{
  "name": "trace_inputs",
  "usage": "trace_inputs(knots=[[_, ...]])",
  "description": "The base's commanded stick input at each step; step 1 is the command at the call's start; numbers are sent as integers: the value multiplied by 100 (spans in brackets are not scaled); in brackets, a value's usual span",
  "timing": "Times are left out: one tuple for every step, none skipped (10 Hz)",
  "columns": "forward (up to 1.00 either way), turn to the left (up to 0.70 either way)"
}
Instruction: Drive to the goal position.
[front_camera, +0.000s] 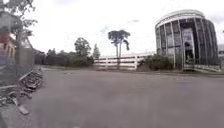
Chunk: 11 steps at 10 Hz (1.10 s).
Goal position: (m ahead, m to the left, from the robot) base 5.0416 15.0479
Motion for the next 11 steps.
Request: trace_inputs(knots=[[70, 0], [70, 0], [70, 0], [70, 0], [70, 0], [70, 0], [70, 0], [70, 0], [70, 0], [70, 0], [70, 0]])
